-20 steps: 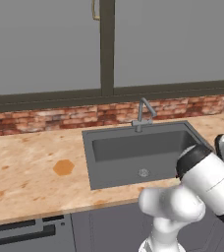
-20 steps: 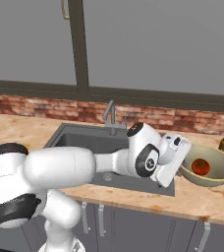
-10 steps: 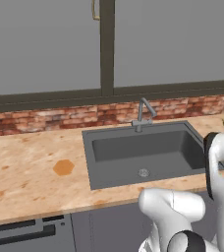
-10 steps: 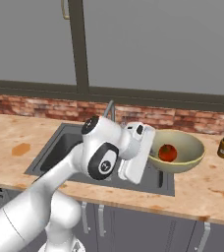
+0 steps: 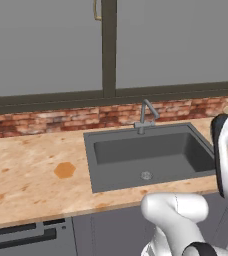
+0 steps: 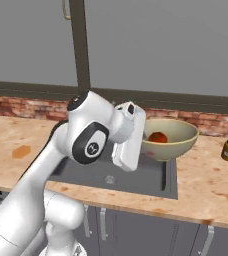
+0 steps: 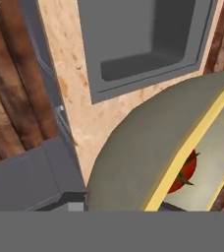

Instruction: Pick the tomato from the sink and place it in the bowl. Then pick the bowl and place it in the microwave. Then close the microwave door and press the start button.

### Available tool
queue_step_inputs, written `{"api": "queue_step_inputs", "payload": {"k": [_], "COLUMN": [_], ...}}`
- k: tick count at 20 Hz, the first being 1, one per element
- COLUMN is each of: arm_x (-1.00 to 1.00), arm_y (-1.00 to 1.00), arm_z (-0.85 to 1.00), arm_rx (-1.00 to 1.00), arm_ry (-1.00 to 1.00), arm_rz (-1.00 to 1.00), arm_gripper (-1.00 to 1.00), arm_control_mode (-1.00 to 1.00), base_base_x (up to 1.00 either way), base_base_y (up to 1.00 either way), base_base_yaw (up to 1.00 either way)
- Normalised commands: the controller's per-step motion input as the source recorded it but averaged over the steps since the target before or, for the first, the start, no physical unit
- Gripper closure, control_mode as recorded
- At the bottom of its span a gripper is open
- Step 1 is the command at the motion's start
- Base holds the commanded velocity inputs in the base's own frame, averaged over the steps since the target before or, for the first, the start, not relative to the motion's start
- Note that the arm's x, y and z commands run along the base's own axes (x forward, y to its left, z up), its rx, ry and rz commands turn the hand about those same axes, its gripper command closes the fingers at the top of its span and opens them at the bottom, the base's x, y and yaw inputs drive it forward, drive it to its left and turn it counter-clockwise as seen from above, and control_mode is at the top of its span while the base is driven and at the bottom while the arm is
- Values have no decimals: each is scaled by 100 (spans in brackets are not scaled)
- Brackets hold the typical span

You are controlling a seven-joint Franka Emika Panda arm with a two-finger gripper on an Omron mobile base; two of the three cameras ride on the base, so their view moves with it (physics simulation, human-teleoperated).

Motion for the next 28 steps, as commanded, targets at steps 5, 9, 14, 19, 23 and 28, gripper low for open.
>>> {"api": "queue_step_inputs", "payload": {"k": [5,9,14,19,23,28], "arm_x": [-14,-37,-35,-43,-34,-14], "arm_y": [14,61,71,40,40,12], "arm_z": [99,58,33,18,2,0], "arm_rx": [0,0,0,1,0,0], "arm_ry": [8,0,-3,-11,-13,0], "arm_rz": [0,10,9,2,0,1], "arm_gripper": [100,100,100,100,100,100], "arm_control_mode": [-100,-100,-100,-100,-100,-100], "base_base_x": [0,0,0,0,0,0], "base_base_y": [0,0,0,0,0,0], "base_base_yaw": [0,0,0,0,0,0]}}
